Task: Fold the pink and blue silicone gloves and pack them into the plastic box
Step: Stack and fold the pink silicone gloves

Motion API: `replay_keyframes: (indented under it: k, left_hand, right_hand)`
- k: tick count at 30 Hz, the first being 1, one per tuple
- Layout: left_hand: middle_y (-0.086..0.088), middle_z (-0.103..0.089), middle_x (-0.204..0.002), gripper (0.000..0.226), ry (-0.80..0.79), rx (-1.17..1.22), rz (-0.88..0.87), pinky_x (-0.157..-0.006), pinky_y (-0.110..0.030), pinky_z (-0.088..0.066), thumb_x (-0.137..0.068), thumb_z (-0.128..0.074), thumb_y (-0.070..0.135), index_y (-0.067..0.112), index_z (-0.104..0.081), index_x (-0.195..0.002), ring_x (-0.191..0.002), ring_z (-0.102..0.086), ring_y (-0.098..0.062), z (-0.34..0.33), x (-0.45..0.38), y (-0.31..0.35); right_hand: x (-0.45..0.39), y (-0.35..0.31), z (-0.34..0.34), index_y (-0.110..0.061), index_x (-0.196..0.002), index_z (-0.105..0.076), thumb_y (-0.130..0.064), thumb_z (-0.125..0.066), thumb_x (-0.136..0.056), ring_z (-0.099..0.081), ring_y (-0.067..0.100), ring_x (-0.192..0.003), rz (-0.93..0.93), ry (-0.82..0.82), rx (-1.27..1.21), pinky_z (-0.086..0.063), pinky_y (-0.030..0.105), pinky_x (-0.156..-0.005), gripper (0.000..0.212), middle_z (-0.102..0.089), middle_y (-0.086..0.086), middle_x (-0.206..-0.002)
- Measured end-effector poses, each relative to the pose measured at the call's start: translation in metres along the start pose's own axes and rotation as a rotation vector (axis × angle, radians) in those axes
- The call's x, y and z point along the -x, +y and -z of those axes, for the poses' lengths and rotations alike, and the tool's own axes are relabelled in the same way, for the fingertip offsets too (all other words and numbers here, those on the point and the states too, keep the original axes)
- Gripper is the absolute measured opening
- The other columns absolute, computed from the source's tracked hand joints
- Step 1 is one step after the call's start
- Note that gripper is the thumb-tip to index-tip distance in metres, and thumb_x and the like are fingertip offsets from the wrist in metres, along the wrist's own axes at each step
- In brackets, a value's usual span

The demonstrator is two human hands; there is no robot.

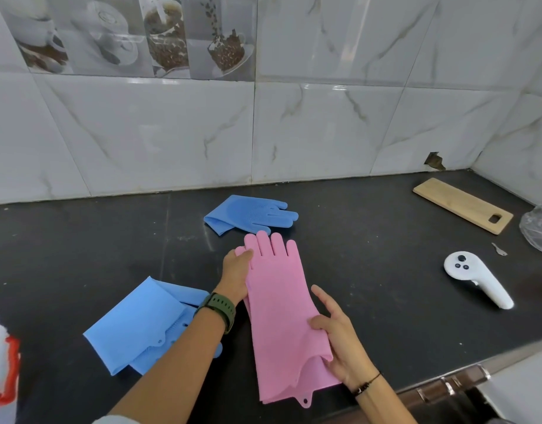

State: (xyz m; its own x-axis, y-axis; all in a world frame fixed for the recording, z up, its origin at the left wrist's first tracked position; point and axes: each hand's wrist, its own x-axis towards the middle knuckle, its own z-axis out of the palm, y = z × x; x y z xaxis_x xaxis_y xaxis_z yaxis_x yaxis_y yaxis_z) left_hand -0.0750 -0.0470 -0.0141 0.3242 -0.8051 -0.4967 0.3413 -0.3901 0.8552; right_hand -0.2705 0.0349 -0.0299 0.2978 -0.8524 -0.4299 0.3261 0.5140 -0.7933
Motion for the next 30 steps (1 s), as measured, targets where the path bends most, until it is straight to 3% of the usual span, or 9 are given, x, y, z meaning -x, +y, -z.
replay_keyframes:
  k: [5,10,14,18,20,23,25,28,30]
  left_hand:
    - [-0.006,-0.054,-0.104,0.029,0.164,-0.319,-0.270,-0.074,-0.029,-0.041,-0.089,-0.047,0.010,0.006,-0.052,-0.118,-0.088,-0.050,-0.018,0.002,-0.002,-0.007]
    - [-0.003,-0.057,-0.101,0.025,0.202,-0.403,-0.345,-0.075,-0.026,-0.039,-0.090,-0.041,0.004,0.008,-0.060,-0.106,-0.089,-0.050,-0.014,0.004,-0.002,-0.012]
    - [0.002,-0.058,-0.090,0.030,0.200,-0.386,-0.345,-0.076,-0.026,-0.041,-0.091,-0.036,0.001,0.019,-0.059,-0.081,-0.087,-0.051,-0.014,0.008,-0.004,-0.016]
    - [-0.005,-0.062,-0.101,0.035,0.213,-0.345,-0.345,-0.080,-0.029,-0.042,-0.086,-0.034,-0.005,0.017,-0.062,-0.086,-0.093,-0.054,-0.017,0.013,-0.010,-0.012]
    - [-0.009,-0.063,-0.106,0.036,0.245,-0.391,-0.367,-0.083,-0.028,-0.042,-0.085,-0.034,-0.007,0.008,-0.064,-0.097,-0.094,-0.052,-0.017,0.014,-0.012,-0.009]
    - [-0.011,-0.065,-0.106,0.037,0.267,-0.475,-0.409,-0.083,-0.026,-0.042,-0.085,-0.034,-0.009,0.003,-0.066,-0.096,-0.091,-0.052,-0.016,0.014,-0.015,-0.008]
    - [-0.012,-0.065,-0.105,0.036,0.266,-0.530,-0.446,-0.080,-0.025,-0.040,-0.086,-0.034,-0.009,0.002,-0.067,-0.095,-0.089,-0.051,-0.015,0.014,-0.017,-0.009]
    - [-0.013,-0.065,-0.100,0.031,0.238,-0.646,-0.545,-0.075,-0.023,-0.038,-0.091,-0.035,-0.005,0.001,-0.065,-0.095,-0.084,-0.052,-0.014,0.011,-0.016,-0.011]
    - [-0.014,-0.064,-0.097,0.028,0.216,-0.725,-0.611,-0.073,-0.022,-0.037,-0.093,-0.035,-0.003,0.001,-0.063,-0.095,-0.083,-0.052,-0.014,0.009,-0.016,-0.014]
  right_hand:
    - [0.003,0.003,0.002,-0.030,-0.116,-0.059,0.007,-0.047,-0.086,-0.066,0.044,-0.096,0.063,0.023,-0.061,-0.058,0.051,-0.073,0.049,-0.067,0.012,-0.114]
    - [0.005,0.003,0.002,-0.009,-0.096,-0.071,0.006,-0.042,-0.085,-0.063,0.036,-0.090,0.096,0.073,-0.133,-0.054,0.045,-0.075,0.035,-0.066,0.017,-0.110]
    - [0.011,0.000,0.000,-0.014,-0.109,-0.066,0.001,-0.046,-0.090,-0.067,0.027,-0.084,0.053,0.084,0.221,-0.055,0.031,-0.057,0.032,-0.069,0.011,-0.108]
    - [0.019,-0.003,0.005,-0.031,-0.121,-0.052,0.000,-0.052,-0.088,-0.069,0.025,-0.095,0.014,0.041,0.551,-0.059,0.033,-0.074,0.045,-0.067,0.006,-0.111]
    - [0.024,-0.008,0.006,-0.039,-0.121,-0.048,0.000,-0.051,-0.087,-0.070,0.025,-0.090,-0.017,0.039,0.681,-0.060,0.034,-0.074,0.052,-0.068,0.008,-0.105]
    - [0.028,-0.013,0.006,-0.034,-0.125,-0.045,0.000,-0.047,-0.087,-0.069,0.027,-0.088,-0.077,0.034,0.690,-0.058,0.033,-0.069,0.051,-0.068,0.009,-0.104]
    - [0.032,-0.016,0.003,-0.031,-0.127,-0.041,-0.003,-0.047,-0.089,-0.070,0.024,-0.079,-0.077,0.033,0.723,-0.057,0.031,-0.062,0.047,-0.068,0.009,-0.100]
    - [0.038,-0.015,-0.002,-0.027,-0.135,-0.029,-0.009,-0.043,-0.090,-0.059,0.010,-0.042,-0.045,0.019,0.963,-0.047,0.021,-0.041,0.051,-0.066,0.005,-0.079]
    - [0.039,-0.011,-0.005,-0.024,-0.140,-0.021,-0.009,-0.039,-0.091,-0.053,0.007,-0.034,-0.021,0.038,1.086,-0.046,0.019,-0.038,0.055,-0.064,0.004,-0.072]
